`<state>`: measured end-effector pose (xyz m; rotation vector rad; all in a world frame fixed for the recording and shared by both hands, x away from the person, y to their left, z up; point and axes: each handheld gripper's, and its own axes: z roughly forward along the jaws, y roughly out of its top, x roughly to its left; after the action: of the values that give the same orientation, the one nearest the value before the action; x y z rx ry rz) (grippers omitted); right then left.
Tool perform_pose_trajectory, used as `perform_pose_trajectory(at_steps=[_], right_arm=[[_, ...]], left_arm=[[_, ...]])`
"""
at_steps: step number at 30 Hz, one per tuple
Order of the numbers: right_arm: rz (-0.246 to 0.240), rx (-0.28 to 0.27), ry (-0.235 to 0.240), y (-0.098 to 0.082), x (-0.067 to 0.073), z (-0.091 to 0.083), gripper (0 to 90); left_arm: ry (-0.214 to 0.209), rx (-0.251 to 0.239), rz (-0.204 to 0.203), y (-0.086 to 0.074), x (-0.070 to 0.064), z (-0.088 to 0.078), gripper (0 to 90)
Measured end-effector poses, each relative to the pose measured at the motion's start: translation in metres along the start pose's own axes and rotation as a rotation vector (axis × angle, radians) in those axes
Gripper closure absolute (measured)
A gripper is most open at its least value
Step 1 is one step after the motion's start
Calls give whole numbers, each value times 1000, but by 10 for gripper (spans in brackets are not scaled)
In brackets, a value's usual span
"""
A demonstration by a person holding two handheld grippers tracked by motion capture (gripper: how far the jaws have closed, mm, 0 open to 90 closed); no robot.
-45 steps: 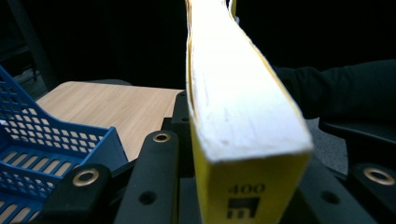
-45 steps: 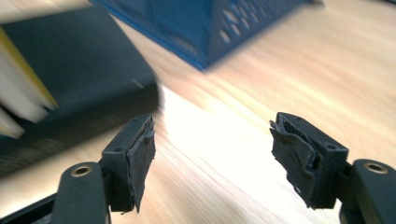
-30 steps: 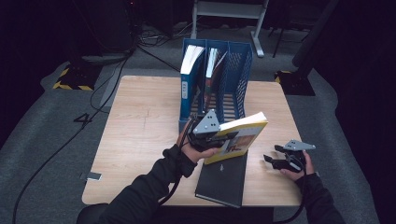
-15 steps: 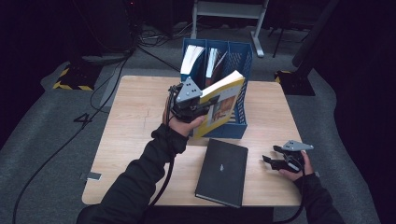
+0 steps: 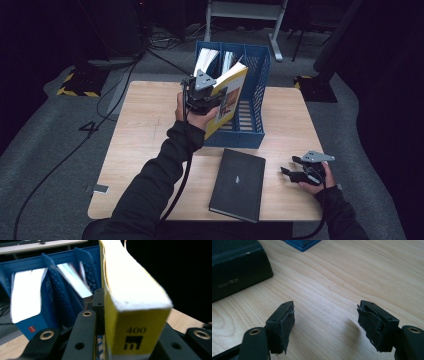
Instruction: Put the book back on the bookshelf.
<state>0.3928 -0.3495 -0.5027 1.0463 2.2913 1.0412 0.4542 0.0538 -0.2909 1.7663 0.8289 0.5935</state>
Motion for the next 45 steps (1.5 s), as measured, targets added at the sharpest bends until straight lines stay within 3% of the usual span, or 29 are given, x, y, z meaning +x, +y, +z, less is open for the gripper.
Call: perform_pose_trajectory(at_steps=[3, 13, 20, 23, 32, 35, 45], right_arm=[[3, -2, 7, 0, 0, 0, 298], [0, 0, 8, 0, 0, 0, 305], [-1, 0, 11, 0, 1, 0, 305], [-4, 1, 13, 0, 1, -1, 304], [-5, -5, 18, 0, 2, -1, 306], [-8, -2, 18, 0, 2, 0, 306], [-13, -3, 25, 0, 3, -1, 310]], left_arm=[[12, 1, -52, 1, 6, 10, 753], [101, 47, -58, 15, -3, 40, 753], [133, 72, -86, 24, -3, 65, 753], [173, 63, -96, 28, 0, 72, 753], [209, 50, -125, 43, 3, 84, 753], [235, 50, -126, 43, 2, 92, 753], [333, 25, -213, 32, -12, 119, 752]])
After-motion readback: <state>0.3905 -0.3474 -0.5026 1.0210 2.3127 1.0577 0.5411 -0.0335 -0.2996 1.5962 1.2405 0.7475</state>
